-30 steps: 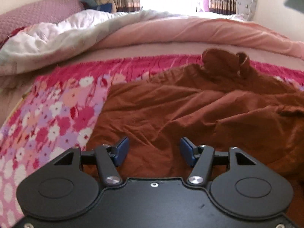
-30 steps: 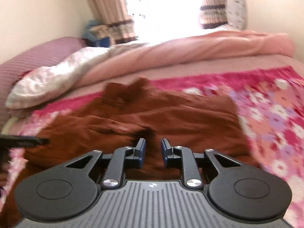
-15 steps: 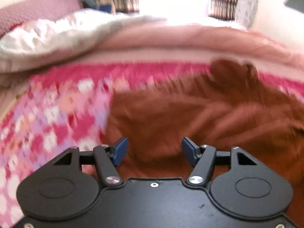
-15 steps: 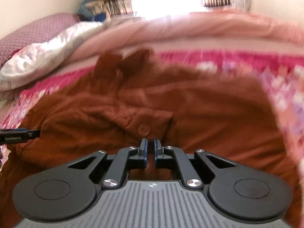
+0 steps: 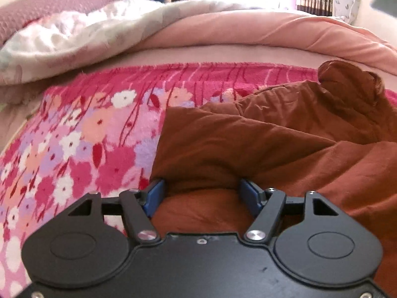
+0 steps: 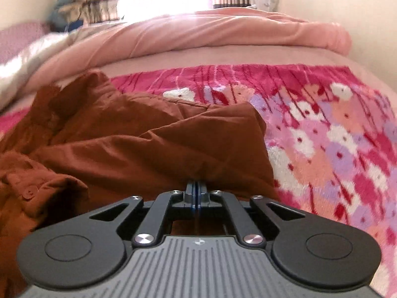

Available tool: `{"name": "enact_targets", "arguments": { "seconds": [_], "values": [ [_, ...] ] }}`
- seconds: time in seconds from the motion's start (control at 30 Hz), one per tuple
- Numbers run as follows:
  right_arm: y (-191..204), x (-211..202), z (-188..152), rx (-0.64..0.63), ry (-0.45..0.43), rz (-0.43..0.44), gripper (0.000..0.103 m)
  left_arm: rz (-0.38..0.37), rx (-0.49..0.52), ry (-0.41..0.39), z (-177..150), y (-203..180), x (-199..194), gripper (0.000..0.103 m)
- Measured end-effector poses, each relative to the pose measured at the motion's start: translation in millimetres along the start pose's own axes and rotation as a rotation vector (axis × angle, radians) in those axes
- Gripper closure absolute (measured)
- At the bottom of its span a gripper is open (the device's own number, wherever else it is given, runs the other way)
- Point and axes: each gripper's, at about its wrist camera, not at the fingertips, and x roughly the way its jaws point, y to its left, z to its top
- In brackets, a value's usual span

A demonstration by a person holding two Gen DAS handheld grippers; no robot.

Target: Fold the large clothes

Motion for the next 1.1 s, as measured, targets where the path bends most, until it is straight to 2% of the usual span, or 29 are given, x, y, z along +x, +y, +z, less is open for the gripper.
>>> {"name": "enact_targets", "arguments": {
  "seconds": [0.07, 0.13, 0.2, 0.3, 0.33, 0.4, 0.47, 0.53, 0.67, 0.8, 0.93, 0.97, 1.1],
  "values": [
    [-3.2, -12.7, 0.2, 0.006, 0.015, 0.02, 0.101, -0.033, -0.01, 0.007, -3.7, 8.0, -21.5, 0.036],
    [-3.7, -35.0, -4.9, -0.004, -0.004, 0.046, 0.098, -0.068, 0.02, -0.01, -15.0, 13.6, -49.4, 0.036],
    [0.4, -53.8, -16.5, -0.043, 0.001, 0.059, 0.095, -0.061, 0.099, -0.025, -30.4, 11.5, -67.7, 0.035],
    [4.3, -71.5, -36.8, -0.103, 0.039, 0.068, 0.095, -0.023, 0.198, 0.023, -54.9, 3.5, -64.1, 0.034],
    [3.8, -72.1, -43.1, -0.108, 0.058, 0.068, 0.095, -0.018, 0.194, 0.034, -59.8, 3.3, -55.9, 0.033],
    [0.3, -62.0, -52.4, -0.089, 0.096, 0.074, 0.096, -0.012, 0.164, 0.001, -65.4, 2.8, -46.8, 0.032],
    [-3.5, -53.1, -60.0, -0.063, 0.055, 0.091, 0.098, 0.007, 0.117, -0.016, -65.0, 1.9, -41.5, 0.031],
    [-6.8, -54.3, -57.6, -0.021, 0.061, 0.097, 0.098, 0.034, 0.108, -0.022, -63.8, -3.2, -40.0, 0.03],
    [-3.3, -57.5, -59.2, -0.05, 0.045, 0.082, 0.098, 0.054, 0.11, -0.016, -64.4, -5.2, -50.7, 0.031],
    [-11.6, -98.1, -69.6, -0.038, -0.007, 0.119, 0.096, 0.06, 0.111, -0.005, -79.9, 10.1, -98.9, 0.032],
    [-22.7, -160.0, -98.3, -0.082, -0.062, 0.164, 0.092, 0.028, 0.128, -0.002, -122.5, 35.8, -148.9, 0.032],
    [-28.2, -176.6, -108.0, -0.086, -0.077, 0.173, 0.084, 0.04, 0.138, -0.005, -134.6, 42.5, -159.9, 0.032],
    [-51.9, -222.3, -143.1, -0.075, -0.107, 0.179, 0.071, 0.068, 0.101, -0.001, -177.3, 72.0, -192.9, 0.032]
  ]
}}
